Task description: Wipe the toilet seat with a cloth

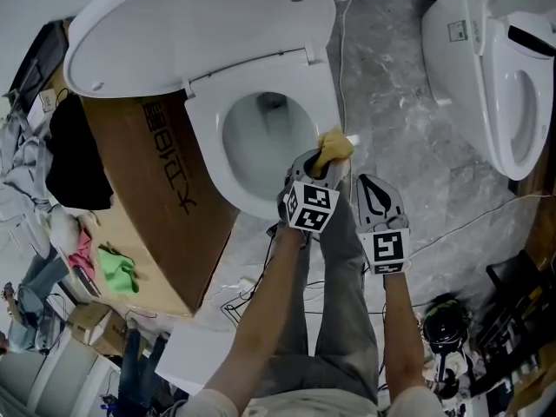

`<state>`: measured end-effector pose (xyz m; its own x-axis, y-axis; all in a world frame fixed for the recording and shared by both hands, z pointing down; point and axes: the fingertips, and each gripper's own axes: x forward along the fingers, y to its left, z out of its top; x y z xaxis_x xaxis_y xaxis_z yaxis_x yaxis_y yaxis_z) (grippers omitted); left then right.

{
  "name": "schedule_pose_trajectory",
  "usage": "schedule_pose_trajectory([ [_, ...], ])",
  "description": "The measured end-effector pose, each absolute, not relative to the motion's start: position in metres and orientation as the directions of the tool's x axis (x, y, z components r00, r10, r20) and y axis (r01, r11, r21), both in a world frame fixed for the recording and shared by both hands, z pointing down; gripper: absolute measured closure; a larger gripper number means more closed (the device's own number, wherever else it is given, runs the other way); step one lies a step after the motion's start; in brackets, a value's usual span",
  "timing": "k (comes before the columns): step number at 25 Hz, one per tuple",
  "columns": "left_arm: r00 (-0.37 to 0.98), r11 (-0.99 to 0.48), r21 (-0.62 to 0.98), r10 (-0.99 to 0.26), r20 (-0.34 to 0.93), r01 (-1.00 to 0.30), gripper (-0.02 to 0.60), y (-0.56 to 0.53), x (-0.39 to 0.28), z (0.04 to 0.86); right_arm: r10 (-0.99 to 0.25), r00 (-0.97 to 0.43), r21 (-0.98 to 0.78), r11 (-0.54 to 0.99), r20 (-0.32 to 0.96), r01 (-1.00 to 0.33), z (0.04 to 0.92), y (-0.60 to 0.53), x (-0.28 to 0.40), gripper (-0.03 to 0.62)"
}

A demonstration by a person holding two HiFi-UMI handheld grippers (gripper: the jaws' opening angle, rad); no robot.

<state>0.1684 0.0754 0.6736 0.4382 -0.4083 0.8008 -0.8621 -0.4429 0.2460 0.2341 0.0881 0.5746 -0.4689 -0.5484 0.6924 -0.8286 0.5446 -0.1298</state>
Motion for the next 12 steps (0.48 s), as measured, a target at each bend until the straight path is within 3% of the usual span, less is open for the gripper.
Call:
schedule_pose_trajectory([
  [12, 0.468, -0.486, 0.266, -0.360, 0.807, -0.833, 0.485, 0.115, 0.173, 0.675, -0.565, -0.433, -0.121, 0.504, 0.703, -0.855, 0.575, 0.122, 0.237, 0.586],
])
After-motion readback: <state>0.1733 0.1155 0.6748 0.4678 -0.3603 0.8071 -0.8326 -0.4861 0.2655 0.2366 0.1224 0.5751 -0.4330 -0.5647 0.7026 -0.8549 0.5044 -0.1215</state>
